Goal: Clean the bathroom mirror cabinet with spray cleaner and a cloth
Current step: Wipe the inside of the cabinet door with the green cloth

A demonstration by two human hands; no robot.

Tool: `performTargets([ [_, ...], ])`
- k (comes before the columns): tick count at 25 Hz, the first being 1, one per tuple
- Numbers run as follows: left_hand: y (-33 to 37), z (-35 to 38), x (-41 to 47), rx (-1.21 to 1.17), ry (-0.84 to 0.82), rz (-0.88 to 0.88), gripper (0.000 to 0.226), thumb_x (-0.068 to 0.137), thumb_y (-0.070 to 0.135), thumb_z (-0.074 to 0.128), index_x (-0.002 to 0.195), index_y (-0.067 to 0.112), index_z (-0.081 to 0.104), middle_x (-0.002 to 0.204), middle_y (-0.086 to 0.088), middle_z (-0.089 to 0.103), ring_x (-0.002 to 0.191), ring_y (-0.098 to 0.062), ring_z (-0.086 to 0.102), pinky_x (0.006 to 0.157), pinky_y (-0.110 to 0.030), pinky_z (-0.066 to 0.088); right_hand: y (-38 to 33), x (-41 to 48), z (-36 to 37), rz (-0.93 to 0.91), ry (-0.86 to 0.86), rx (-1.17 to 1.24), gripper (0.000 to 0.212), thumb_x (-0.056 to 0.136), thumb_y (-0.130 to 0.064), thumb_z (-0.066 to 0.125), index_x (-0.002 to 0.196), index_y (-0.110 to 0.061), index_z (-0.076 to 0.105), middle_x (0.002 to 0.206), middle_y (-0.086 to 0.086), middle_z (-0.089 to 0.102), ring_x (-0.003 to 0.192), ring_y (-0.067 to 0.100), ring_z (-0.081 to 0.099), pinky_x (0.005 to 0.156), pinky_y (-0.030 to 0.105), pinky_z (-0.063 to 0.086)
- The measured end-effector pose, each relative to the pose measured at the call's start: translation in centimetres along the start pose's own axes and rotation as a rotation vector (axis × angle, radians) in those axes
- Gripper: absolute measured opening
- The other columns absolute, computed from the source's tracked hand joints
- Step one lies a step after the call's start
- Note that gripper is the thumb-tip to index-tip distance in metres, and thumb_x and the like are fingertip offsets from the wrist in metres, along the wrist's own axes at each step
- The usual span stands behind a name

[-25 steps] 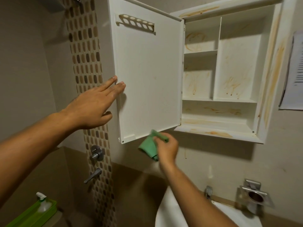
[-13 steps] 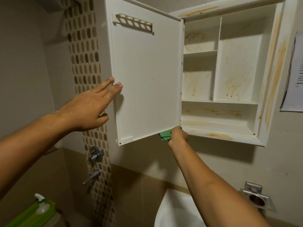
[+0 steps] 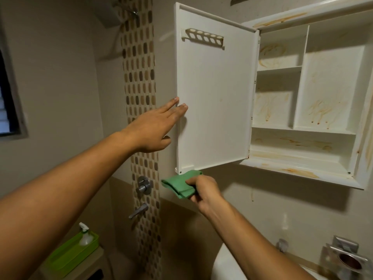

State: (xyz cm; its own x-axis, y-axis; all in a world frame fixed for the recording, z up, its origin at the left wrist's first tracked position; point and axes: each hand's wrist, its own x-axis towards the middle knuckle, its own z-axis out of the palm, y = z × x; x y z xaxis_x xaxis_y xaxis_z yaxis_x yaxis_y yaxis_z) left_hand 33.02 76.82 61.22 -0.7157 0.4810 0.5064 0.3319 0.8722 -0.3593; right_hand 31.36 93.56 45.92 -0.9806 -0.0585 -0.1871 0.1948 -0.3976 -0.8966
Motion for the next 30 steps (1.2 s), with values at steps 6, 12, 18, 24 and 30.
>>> performTargets([
  [6,-0.4,-1.7,-0.2,-0.03,-0.017,0.005,0.088,0.094,0.012,0.054,0.165,0.026,0.003,0.172,0.001,-0.002,0.156,-0.008,0.001,0.123,-0.037,0.025,-4.3,-2.4,-1.7,-1.218,0.146,-0.897,0.044,0.079,0.003,0.057,0.113,-0.02,0.073,0.104,-0.004,0.069,0.094,0.015,0.061,0.074,0.031,0.05],
  [12,-0.4,-3.4,-1.1,-0.153,0.019,-0.08,0.079,0.098,0.007,0.047,0.164,0.034,0.013,0.171,0.002,0.018,0.156,-0.013,0.019,0.121,-0.035,0.027,-0.9,0.4,0.7,-1.702,-0.02,-2.114,0.018,0.08,-0.017,0.074,0.097,-0.012,0.075,0.101,0.01,0.063,0.1,0.034,0.052,0.084,0.045,0.046],
  [18,-2.8,-4.0,-4.3,-0.196,0.046,-0.186,0.072,0.101,0.01,0.049,0.163,0.033,0.019,0.169,0.001,0.024,0.155,-0.014,0.022,0.121,-0.033,0.025,-1.1,0.3,2.6,-1.688,-0.06,-2.486,0.024,0.095,-0.027,0.064,0.111,-0.012,0.073,0.112,0.015,0.064,0.112,0.037,0.046,0.095,0.054,0.04],
  [24,-4.7,-5.3,-6.6,-0.219,0.074,-0.278,0.071,0.102,0.011,0.05,0.162,0.033,0.019,0.168,0.002,0.025,0.154,-0.013,0.022,0.121,-0.031,0.021,-6.4,1.1,2.8,-1.884,-0.116,-2.363,0.017,0.095,-0.025,0.064,0.099,-0.011,0.073,0.094,0.01,0.061,0.096,0.031,0.048,0.083,0.047,0.039],
  [30,-4.9,-6.7,-5.5,-0.198,0.112,-0.32,0.071,0.102,0.014,0.052,0.162,0.033,0.018,0.168,0.004,0.025,0.154,-0.012,0.022,0.117,-0.028,0.019,-14.2,1.1,4.7,-2.072,-0.071,-2.209,0.023,0.099,-0.03,0.059,0.112,-0.016,0.071,0.116,0.011,0.059,0.114,0.032,0.05,0.089,0.046,0.046],
])
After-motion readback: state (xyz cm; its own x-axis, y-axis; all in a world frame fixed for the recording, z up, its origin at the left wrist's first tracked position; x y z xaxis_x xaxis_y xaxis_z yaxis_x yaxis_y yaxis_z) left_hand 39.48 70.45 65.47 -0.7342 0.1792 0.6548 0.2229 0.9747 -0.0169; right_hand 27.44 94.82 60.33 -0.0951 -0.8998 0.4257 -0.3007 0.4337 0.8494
